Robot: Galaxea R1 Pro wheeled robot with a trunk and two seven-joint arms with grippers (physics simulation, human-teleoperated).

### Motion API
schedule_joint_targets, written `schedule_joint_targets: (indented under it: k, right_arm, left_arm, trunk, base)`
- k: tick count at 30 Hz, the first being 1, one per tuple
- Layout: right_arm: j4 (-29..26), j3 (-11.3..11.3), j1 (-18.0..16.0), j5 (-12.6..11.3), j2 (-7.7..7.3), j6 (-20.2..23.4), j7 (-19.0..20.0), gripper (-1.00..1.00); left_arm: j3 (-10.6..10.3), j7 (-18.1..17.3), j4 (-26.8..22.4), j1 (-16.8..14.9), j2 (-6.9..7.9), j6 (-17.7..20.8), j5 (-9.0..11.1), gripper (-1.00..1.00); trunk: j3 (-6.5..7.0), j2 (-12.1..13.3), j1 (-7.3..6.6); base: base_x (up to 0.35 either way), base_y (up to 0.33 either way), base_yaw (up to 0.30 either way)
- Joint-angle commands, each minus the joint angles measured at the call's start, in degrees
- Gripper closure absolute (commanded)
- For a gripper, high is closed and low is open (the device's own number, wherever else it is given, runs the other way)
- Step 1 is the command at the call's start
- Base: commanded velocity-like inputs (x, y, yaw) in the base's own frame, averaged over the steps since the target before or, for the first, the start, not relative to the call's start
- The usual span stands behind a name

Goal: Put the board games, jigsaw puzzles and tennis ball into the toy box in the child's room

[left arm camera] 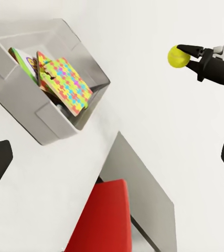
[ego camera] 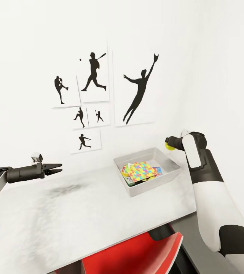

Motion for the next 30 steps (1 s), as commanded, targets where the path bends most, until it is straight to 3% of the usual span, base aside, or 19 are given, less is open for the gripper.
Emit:
schedule_joint_targets:
  k: [1,10,15,23,30]
  right_arm:
    - [0.0,0.0,-0.1,-0.7,-0.01,0.1,-0.7,1.0]
    - [0.1,0.1,0.0,-0.7,0.13,0.2,-0.7,1.0]
    - [1.0,0.0,0.0,-0.7,1.11,0.4,-0.7,1.0]
    - [11.2,0.1,-0.4,-0.7,1.57,1.0,-0.2,1.0]
    - [13.8,0.1,-0.9,-0.7,1.58,0.8,-0.1,1.0]
  left_arm:
    - [-0.2,-0.1,0.0,-0.1,0.07,0.6,0.3,-1.0]
    - [-0.3,-0.1,0.0,-0.1,0.14,0.6,0.4,-1.0]
    - [-0.3,-0.1,0.0,-0.1,0.12,0.6,0.4,-1.0]
    - [-0.3,-0.1,0.0,-0.1,0.08,0.6,0.4,-1.0]
    - [-0.2,-0.1,0.0,-0.1,0.07,0.6,0.4,-1.0]
  trunk:
    - [-0.13,-0.1,0.04]
    - [-0.13,-0.1,0.04]
    - [-0.13,-0.1,0.04]
    - [-0.13,-0.1,0.04]
    - [-0.13,-0.1,0.04]
  base:
    - [0.132,0.13,0.0]
    - [0.032,0.031,0.0]
    - [0.001,0.001,0.0]
    - [0.0,0.0,0.0]
    - [0.0,0.0,0.0]
